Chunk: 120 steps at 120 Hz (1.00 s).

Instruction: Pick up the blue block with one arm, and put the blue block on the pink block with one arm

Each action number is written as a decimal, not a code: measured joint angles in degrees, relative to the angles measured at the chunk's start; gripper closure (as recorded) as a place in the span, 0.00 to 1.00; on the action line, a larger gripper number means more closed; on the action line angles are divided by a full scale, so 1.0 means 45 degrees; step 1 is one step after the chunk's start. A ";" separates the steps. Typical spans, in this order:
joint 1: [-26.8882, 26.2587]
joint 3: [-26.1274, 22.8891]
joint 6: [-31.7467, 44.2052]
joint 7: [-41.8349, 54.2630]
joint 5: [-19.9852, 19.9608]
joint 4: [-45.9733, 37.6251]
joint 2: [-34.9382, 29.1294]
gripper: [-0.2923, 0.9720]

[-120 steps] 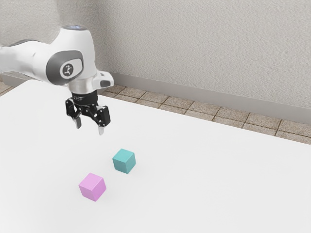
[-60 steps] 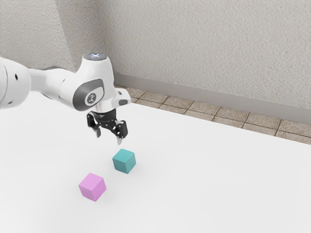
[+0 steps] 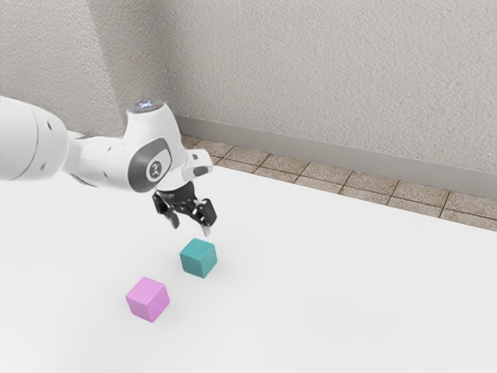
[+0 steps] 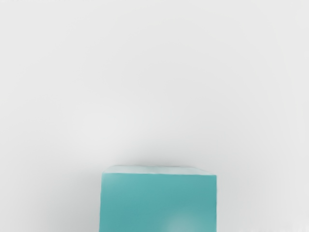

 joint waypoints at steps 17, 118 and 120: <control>-0.0036 -0.0008 0.0242 0.1443 -0.0197 -0.0116 0.0106 0.25; 0.0340 -0.0101 0.0892 0.5172 -0.2252 0.0326 0.1687 0.25; 0.0337 -0.0099 0.0892 0.5159 -0.2311 0.0326 0.1687 0.25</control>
